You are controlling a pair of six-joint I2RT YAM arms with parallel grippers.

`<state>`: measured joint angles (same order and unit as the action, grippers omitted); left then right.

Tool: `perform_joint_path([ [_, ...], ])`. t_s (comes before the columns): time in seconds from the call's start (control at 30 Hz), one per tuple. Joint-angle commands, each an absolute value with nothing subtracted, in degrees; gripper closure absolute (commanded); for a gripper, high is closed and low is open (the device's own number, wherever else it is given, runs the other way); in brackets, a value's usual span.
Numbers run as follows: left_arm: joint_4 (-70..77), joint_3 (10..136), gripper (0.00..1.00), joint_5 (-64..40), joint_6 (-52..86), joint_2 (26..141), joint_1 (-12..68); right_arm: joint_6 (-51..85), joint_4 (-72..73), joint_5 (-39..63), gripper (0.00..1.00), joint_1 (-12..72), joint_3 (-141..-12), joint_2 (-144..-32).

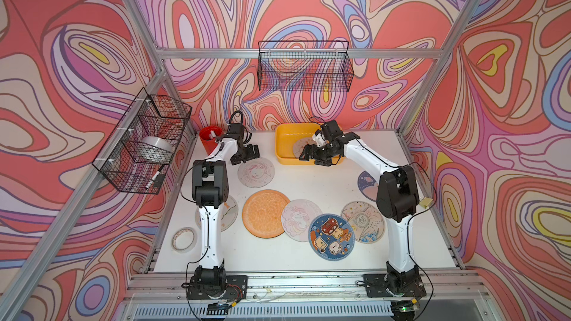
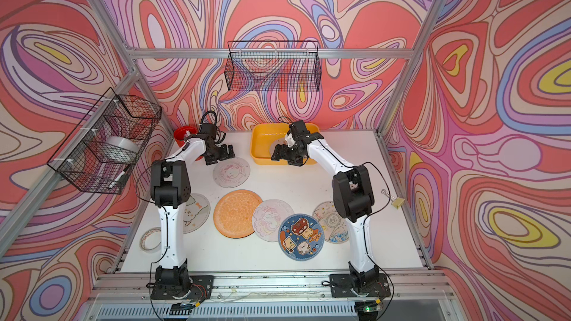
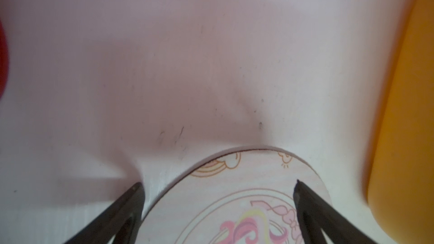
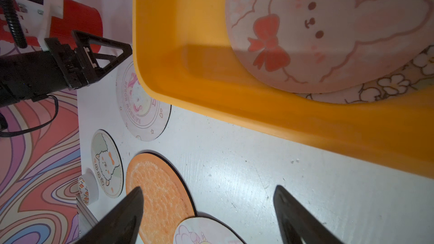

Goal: Put the coasters into the storage box
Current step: Move the coaster to the center of the board.

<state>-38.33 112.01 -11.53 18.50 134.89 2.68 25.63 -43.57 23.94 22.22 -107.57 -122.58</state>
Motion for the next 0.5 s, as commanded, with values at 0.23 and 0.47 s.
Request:
perform_joint_path([
  [0.23, -45.72, 108.43, 0.0, -16.84, 17.65, 133.7, 5.42, 25.43, -42.98, 24.95, 0.11, 22.63, -110.3, -123.46],
  [0.47, -43.97, 105.01, 0.0, -19.07, 20.3, 131.62, 7.47, 25.02, -43.16, 25.97, 0.11, 23.88, -111.72, -125.72],
])
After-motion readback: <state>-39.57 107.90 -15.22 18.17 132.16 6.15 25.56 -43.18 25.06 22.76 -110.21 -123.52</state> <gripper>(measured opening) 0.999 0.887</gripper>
